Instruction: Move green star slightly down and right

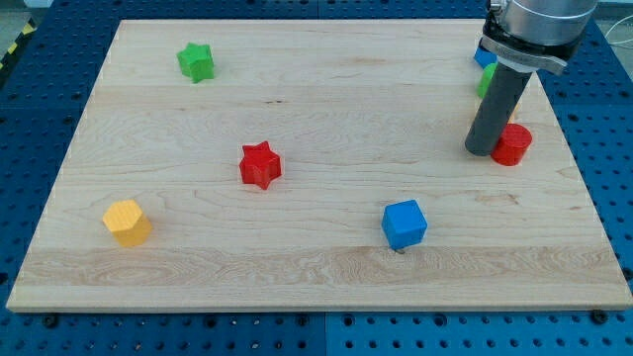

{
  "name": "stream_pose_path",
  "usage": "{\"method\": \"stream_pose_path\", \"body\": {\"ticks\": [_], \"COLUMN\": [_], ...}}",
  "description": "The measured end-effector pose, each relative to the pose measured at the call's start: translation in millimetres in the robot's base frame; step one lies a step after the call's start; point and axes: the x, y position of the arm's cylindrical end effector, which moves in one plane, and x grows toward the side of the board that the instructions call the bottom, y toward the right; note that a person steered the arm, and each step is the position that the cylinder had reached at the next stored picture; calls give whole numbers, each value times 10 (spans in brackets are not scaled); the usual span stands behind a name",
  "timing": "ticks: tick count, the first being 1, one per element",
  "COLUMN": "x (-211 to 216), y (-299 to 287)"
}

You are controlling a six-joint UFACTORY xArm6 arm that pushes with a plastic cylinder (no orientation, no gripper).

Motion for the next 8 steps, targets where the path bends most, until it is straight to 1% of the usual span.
{"method": "stream_pose_path", "body": {"ticks": [1,2,3,4,5,6,7,8], "x": [0,0,-91,-499,-1015,-1467,-1891,-2099], "y": [0,-414,-1110,-1520,-1693,-2030,-2609,-3275]}}
